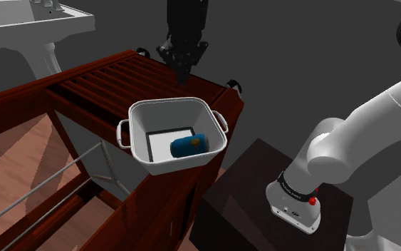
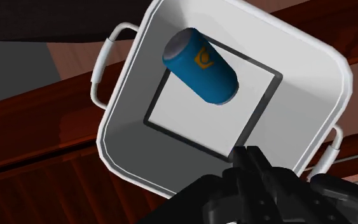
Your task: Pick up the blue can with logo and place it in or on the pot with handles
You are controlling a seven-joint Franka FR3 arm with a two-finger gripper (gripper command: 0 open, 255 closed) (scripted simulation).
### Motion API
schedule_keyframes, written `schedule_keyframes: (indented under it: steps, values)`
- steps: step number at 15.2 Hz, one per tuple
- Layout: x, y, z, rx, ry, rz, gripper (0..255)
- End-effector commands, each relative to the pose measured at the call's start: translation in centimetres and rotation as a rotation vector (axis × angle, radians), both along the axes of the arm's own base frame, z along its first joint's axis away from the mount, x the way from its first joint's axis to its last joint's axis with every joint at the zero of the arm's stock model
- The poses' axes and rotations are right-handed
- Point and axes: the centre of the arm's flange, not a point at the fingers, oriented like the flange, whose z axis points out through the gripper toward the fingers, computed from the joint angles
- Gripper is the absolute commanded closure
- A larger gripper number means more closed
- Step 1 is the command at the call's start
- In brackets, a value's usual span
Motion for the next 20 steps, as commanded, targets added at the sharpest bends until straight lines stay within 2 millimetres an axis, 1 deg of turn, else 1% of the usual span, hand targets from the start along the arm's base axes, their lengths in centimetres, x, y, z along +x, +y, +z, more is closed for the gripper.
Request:
schedule_keyframes:
  steps: [1, 2, 6, 10, 13, 17, 20]
  values:
    - [0.0, 0.0, 0.0, 0.000, 0.000, 0.000, 255]
    - [0.0, 0.0, 0.0, 0.000, 0.000, 0.000, 0]
    - [2.1, 1.5, -5.3, -0.044, 0.111, 0.202, 0]
    - [3.3, 3.1, -10.9, -0.088, 0.222, 0.403, 0]
    - [3.5, 4.2, -15.2, -0.120, 0.306, 0.554, 0]
    - [3.1, 5.4, -20.9, -0.164, 0.417, 0.756, 0]
    - [2.7, 5.2, -22.1, -0.166, 0.421, 0.762, 0]
